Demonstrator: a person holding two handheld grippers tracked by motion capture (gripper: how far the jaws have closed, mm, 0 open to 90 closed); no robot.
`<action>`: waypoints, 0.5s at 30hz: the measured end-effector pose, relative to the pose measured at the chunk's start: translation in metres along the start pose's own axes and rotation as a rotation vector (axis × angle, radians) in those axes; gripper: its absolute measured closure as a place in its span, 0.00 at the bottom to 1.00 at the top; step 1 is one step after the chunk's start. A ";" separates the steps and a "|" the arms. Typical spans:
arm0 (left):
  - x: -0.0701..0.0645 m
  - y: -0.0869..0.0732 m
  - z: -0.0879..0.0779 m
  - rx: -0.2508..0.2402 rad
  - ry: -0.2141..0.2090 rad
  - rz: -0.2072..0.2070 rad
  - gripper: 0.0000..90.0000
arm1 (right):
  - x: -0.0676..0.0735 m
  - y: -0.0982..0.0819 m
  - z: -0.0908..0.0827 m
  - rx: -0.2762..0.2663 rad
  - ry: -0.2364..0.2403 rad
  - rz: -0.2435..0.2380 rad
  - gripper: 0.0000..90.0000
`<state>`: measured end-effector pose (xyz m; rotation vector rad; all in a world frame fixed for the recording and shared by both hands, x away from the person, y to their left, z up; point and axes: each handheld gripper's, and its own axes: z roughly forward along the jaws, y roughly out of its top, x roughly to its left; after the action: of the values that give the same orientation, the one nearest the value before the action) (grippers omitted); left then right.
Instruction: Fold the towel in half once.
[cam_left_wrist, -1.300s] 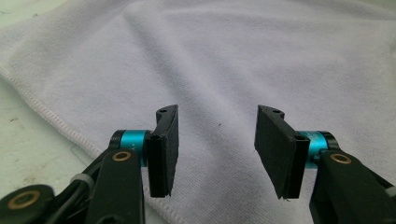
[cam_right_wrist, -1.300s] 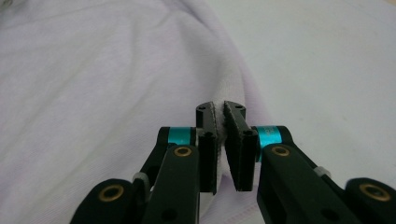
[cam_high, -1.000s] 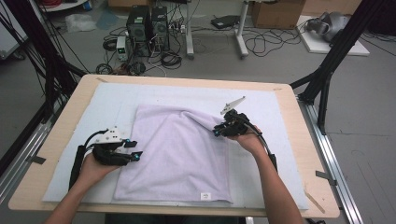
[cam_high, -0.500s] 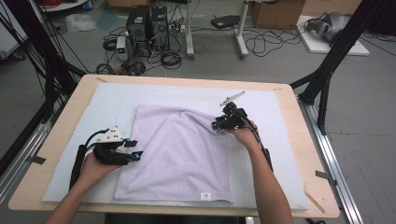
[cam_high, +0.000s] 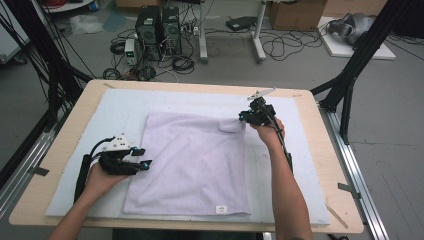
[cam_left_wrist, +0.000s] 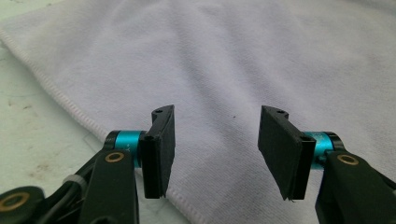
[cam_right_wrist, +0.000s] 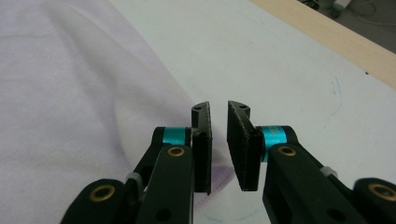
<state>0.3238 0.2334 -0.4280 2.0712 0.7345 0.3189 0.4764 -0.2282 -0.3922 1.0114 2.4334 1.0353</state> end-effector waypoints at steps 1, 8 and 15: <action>0.001 0.000 0.000 -0.001 0.001 -0.004 0.52 | 0.001 -0.001 0.001 0.011 0.023 0.000 0.85; 0.003 0.000 0.002 0.007 0.008 -0.010 0.51 | 0.006 -0.010 0.015 0.053 0.050 0.005 0.69; 0.008 0.000 0.002 0.002 0.042 -0.034 0.51 | 0.000 -0.018 0.025 0.141 -0.049 -0.034 0.92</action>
<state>0.3314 0.2371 -0.4300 2.0570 0.7949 0.3439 0.4805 -0.2239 -0.4227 1.0230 2.5034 0.8288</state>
